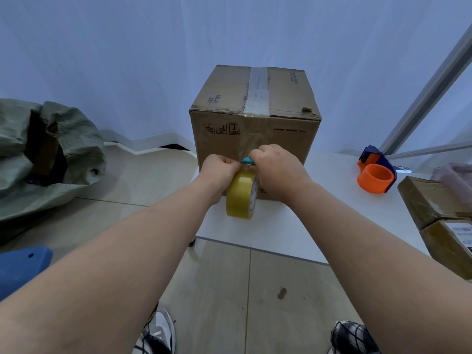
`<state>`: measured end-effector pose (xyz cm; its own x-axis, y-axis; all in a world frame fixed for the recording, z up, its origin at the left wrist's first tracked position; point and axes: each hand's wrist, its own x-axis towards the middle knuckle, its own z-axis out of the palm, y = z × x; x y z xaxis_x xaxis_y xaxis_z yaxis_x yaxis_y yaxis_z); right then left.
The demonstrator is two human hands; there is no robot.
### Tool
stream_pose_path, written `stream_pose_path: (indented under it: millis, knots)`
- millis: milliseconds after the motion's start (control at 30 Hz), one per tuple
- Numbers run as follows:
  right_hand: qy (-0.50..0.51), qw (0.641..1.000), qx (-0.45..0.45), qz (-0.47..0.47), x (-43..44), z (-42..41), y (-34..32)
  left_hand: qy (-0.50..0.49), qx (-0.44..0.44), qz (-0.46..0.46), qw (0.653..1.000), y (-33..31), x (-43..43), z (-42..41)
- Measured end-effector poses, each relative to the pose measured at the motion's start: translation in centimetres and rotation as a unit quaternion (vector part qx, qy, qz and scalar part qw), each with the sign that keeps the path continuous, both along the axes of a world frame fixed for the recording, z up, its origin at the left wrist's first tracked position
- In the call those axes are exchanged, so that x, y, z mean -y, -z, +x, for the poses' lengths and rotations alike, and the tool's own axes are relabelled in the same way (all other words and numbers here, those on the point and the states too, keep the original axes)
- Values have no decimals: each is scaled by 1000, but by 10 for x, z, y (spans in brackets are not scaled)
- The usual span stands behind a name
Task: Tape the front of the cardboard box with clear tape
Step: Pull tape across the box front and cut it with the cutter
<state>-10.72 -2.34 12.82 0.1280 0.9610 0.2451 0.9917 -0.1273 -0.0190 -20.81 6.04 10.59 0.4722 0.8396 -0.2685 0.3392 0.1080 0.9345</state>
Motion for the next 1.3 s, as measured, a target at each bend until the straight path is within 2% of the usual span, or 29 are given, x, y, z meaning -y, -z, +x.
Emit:
stream_pose_path:
  millis: [600,933,1300]
  knots:
    - [15,1000,-14,-10,5,4,-2,1,8,2,1000,-2,3,3]
    - [12,1000,8,-1,-2,2,2,3,13,9,1000,0,2,1]
    - [3,1000,-11,3,17,25,7,5,-27,43,999,9,-7,-7]
